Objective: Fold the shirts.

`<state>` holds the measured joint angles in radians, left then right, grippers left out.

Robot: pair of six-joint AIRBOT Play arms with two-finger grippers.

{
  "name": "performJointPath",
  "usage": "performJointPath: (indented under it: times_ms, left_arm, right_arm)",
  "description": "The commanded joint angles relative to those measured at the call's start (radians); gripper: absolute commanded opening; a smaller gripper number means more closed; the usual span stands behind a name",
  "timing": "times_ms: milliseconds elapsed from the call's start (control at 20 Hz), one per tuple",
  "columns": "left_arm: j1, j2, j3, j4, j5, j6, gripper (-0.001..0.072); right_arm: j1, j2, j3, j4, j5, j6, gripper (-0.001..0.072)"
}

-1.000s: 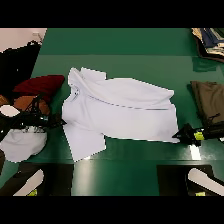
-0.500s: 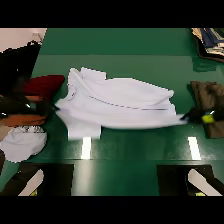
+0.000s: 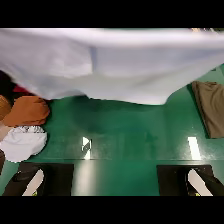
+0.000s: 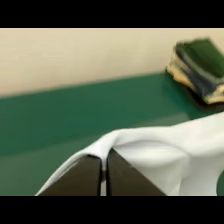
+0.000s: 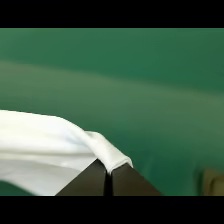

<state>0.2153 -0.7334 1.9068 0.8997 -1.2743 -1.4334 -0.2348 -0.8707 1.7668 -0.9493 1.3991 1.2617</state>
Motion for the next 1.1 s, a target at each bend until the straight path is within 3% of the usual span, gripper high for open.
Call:
performJointPath:
  times_ms: [0, 250, 400, 600, 800, 1050]
  left_arm:
    - [0.000, 0.003, 0.326, -0.010, 0.055, -0.075, 0.0023]
    - [0.020, -0.010, 0.336, -0.011, 0.064, -0.111, 0.0022]
    - [0.020, -0.057, 0.111, -0.051, -0.070, -0.116, 0.0023]
    - [0.003, -0.174, -0.260, -0.050, -0.212, -0.101, 0.0023]
    - [-0.123, -0.370, -0.520, 0.051, -0.077, -0.029, 0.0023]
    - [-0.196, -0.727, -0.491, 0.084, 0.222, 0.005, 0.0024]
  right_arm:
    - [0.001, 0.011, 0.285, -0.066, -0.002, 0.069, 0.0013]
    - [0.001, 0.009, 0.372, -0.286, 0.056, 0.134, 0.0012]
    - [0.002, -0.029, 0.227, -0.274, 0.128, 0.134, 0.0012]
    - [0.002, -0.215, 0.070, -0.274, 0.266, 0.133, 0.0013]
    - [0.004, -0.428, -0.092, -0.274, 0.270, 0.132, 0.0012]
    - [0.004, -0.690, -0.153, -0.264, 0.124, 0.132, 0.0013]
